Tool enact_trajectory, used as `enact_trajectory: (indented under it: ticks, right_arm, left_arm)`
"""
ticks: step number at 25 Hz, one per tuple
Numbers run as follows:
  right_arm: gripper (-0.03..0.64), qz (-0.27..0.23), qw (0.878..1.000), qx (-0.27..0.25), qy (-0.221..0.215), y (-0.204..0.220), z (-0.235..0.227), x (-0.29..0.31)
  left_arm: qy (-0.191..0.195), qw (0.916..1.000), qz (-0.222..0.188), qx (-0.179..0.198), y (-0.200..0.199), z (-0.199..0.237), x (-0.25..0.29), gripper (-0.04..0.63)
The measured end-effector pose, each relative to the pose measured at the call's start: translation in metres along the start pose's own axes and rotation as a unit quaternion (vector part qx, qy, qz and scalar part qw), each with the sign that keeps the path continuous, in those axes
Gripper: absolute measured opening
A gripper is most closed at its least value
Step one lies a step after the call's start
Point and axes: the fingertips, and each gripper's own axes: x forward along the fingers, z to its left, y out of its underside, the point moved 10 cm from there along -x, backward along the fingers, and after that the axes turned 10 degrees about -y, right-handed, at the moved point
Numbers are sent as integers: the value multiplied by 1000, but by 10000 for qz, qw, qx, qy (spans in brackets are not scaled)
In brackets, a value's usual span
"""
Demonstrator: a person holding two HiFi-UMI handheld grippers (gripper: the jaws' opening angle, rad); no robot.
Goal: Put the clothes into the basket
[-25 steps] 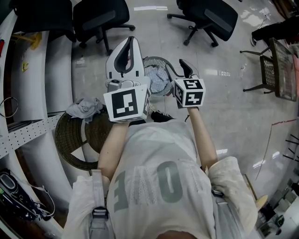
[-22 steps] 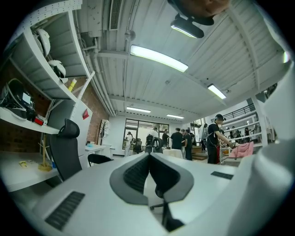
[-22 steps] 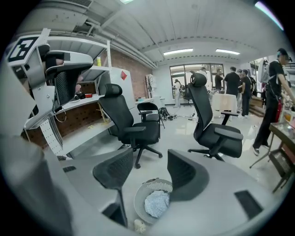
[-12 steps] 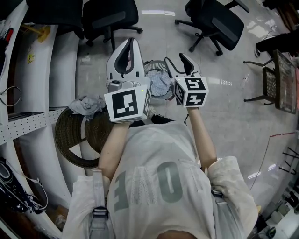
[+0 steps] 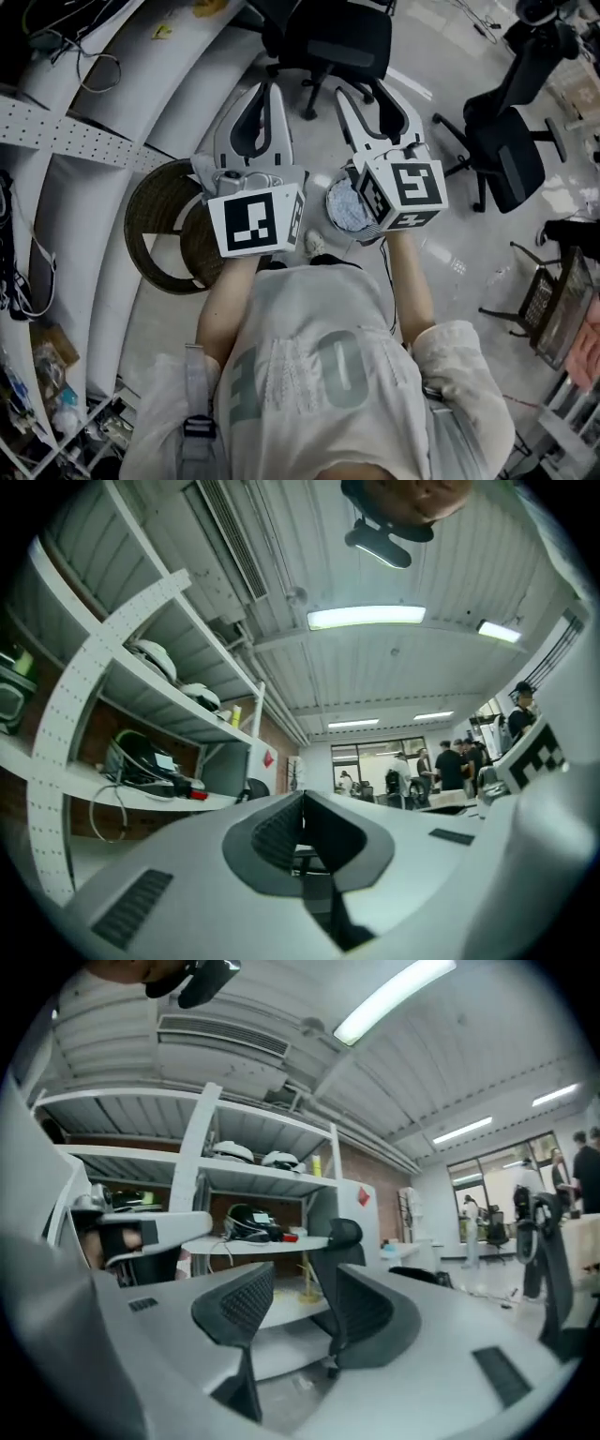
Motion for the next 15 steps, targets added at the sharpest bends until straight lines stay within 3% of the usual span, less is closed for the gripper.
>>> enact_trajectory:
  ticks: [3,6,9,12,15]
  right_arm:
    - [218,-218,9966,-150,-776,-14,41,42]
    - [218,-355,9872,-204,-1544,-19,90,78]
    - [218,-394,9722,-224,-2297,-17,142,111]
    - [219,-349,9531,-194,-3001,-12,190,136]
    - [218,-274,9337,-191,-3565,-8,228,149]
  left_arm:
    - [-661,9976,-146,112,-10,44,-15,18]
    - [-1380,9899,-194,259,-16,90,-39,18]
    - [-2107,9765,-227,387,-22,135,-67,18]
    - [-2811,9581,-282,470,-27,171,-96,17]
    - [-3253,9435,-277,569,-29,196,-120,18]
